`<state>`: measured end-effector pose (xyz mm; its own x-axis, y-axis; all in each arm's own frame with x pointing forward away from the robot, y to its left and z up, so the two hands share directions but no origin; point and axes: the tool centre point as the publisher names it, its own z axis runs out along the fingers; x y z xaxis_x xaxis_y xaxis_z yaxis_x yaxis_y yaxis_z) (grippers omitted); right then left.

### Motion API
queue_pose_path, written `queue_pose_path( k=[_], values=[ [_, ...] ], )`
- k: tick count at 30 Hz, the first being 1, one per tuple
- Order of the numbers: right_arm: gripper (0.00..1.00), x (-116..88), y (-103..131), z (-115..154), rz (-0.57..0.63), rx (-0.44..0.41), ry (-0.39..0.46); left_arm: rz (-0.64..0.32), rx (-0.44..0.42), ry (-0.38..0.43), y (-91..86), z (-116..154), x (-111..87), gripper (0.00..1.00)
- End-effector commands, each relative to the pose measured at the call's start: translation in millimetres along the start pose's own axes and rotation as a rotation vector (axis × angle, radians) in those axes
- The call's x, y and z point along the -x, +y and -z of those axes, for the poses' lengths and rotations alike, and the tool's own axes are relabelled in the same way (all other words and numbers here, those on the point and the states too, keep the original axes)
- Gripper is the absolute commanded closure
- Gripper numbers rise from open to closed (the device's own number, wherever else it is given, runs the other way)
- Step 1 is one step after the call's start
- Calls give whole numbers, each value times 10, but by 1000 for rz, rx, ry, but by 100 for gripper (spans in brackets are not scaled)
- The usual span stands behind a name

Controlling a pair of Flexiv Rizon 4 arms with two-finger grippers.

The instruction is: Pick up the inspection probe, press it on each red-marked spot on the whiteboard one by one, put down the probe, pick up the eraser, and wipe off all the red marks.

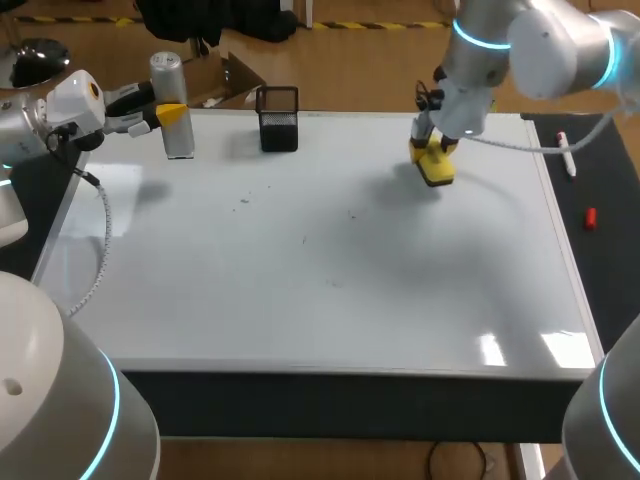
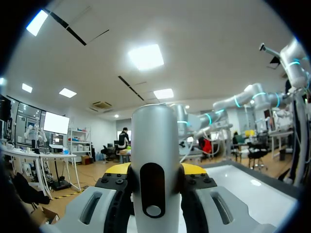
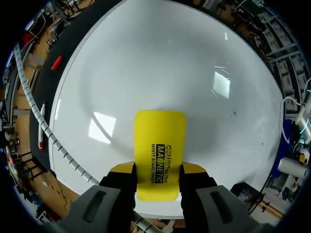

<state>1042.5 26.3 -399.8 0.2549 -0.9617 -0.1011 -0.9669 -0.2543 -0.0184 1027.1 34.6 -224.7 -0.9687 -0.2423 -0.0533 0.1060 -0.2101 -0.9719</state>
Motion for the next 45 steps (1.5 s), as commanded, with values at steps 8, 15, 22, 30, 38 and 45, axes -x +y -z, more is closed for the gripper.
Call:
queue_pose_path(
  k=[8, 15, 22, 30, 38, 45],
  values=[
    [100, 298, -738, -139, 12, 111, 17, 0, 1, 0, -16, -3, -2, 100],
    [100, 435, -1002, -206, -34, 121, 19, 0, 1, 0, -16, -3, -2, 100],
    [100, 605, -1154, -203, -56, 106, -1, 0, 1, 0, -16, -3, -2, 100],
    [100, 712, -1268, -285, -117, 101, -17, 0, 1, 0, -16, -3, -2, 100],
    [100, 791, -1296, -342, -139, 103, -4, 0, 1, 0, -16, -3, -2, 100],
    [53, 850, -1276, -392, -156, 102, 19, 0, 1, 0, -16, -3, -2, 100]
  ],
)
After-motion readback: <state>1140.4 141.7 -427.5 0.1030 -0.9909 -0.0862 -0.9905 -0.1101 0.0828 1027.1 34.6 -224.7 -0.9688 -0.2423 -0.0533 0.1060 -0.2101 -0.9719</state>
